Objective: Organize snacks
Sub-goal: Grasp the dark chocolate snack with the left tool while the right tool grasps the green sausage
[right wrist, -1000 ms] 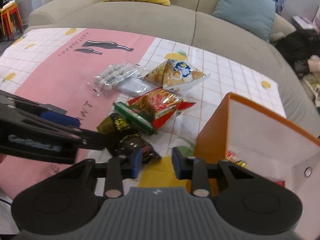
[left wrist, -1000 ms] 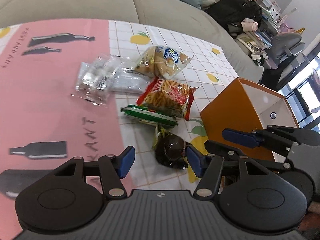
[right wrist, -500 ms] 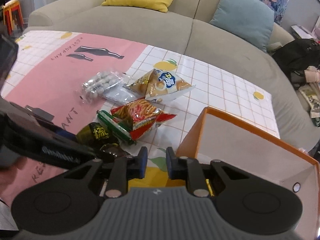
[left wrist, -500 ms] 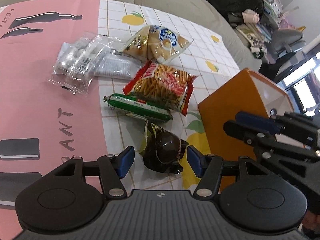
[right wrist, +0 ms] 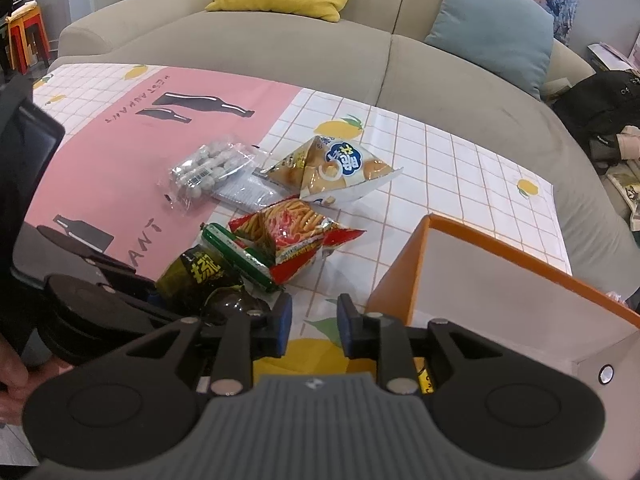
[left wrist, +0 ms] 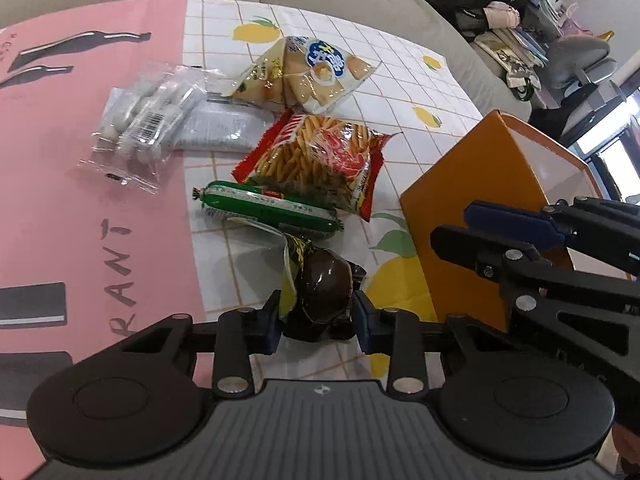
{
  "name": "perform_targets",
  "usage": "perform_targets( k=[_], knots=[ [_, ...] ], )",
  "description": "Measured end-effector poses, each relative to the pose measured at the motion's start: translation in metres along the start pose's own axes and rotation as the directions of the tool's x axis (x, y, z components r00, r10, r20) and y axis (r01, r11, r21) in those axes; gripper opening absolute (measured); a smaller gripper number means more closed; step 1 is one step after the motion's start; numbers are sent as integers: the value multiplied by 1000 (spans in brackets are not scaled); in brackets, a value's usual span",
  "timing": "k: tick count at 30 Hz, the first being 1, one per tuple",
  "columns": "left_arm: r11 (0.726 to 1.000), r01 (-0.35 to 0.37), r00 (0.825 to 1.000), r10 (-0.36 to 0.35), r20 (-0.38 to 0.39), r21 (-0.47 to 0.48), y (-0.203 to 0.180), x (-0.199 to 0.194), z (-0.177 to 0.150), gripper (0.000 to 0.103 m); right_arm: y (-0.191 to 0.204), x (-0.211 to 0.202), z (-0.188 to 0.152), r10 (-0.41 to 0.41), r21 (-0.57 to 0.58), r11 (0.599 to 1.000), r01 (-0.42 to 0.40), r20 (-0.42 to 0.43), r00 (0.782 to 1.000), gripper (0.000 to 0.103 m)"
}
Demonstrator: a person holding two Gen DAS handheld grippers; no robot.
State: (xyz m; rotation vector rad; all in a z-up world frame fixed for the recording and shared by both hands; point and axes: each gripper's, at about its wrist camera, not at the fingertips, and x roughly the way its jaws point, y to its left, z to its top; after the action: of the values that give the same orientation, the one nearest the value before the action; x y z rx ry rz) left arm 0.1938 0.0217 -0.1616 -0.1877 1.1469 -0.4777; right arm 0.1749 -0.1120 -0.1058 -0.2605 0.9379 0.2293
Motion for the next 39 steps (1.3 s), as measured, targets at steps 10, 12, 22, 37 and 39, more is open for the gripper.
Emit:
perform_targets(
  k=[10,12,22,37,39],
  knots=[
    [995,-59,997,62,45,-76,34,-41,-5,37,13,7,11,96,-72,993,-96,-3,995,26],
    [993,-77,996,81,47,-86,42,-48,-6,37,22,11,15,130,-128,983,-131,-15,991,26],
    [983,-117,992,122,25,-140,71,-60,-13,38,64,61,40,136,-414,892,-181,-138,981,28],
    [979,-102,994,109,32,-175,75,-50,-18,52,63,102,49,130,-379,902,-206,-216,968,31],
    [979,-112,993,116,16,-170,74,-48,-20,49,62,104,51,138,-338,917,-212,-229,964,25]
  ],
)
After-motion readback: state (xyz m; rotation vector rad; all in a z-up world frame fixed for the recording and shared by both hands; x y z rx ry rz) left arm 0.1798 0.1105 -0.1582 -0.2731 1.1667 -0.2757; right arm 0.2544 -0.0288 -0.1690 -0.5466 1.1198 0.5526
